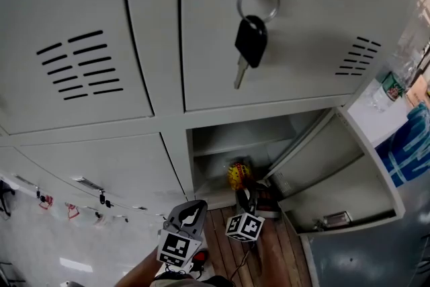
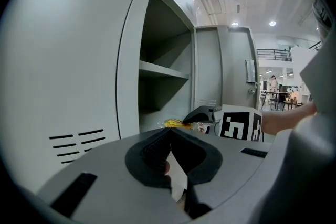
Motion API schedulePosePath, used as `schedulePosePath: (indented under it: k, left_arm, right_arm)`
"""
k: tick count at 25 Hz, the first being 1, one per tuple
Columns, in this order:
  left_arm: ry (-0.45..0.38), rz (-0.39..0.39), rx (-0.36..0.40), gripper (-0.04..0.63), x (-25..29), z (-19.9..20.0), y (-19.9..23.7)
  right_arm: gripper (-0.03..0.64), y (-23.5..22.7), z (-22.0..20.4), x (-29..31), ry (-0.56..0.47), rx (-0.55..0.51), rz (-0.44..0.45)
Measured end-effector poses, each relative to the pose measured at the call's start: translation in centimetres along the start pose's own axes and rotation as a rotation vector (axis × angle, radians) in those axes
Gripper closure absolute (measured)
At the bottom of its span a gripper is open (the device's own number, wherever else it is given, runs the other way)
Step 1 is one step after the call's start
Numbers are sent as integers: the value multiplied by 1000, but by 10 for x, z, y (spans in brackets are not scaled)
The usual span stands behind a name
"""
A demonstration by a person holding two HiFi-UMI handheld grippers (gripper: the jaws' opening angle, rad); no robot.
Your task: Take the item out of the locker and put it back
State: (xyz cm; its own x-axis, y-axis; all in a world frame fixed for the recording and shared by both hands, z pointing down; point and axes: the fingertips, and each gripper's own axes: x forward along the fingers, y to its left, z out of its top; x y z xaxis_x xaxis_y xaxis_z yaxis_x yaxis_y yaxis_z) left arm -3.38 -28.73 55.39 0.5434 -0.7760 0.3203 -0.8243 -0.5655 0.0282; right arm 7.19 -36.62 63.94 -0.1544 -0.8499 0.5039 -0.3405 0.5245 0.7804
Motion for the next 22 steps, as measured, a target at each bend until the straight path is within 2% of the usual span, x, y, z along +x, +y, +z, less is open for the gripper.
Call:
schedulePosePath:
  k: [5, 12, 22]
  left_arm:
    - [-9, -3, 1, 573, -3, 2, -3]
    - [-23, 2, 12, 573, -10, 9, -6]
    - [-82, -2, 35, 572, -19, 33, -14]
  right_arm:
    - [482, -7, -1, -8, 0, 43, -23]
    - [500, -28, 8, -28, -53, 146, -95]
    - [501, -89, 28, -110, -241, 523, -213]
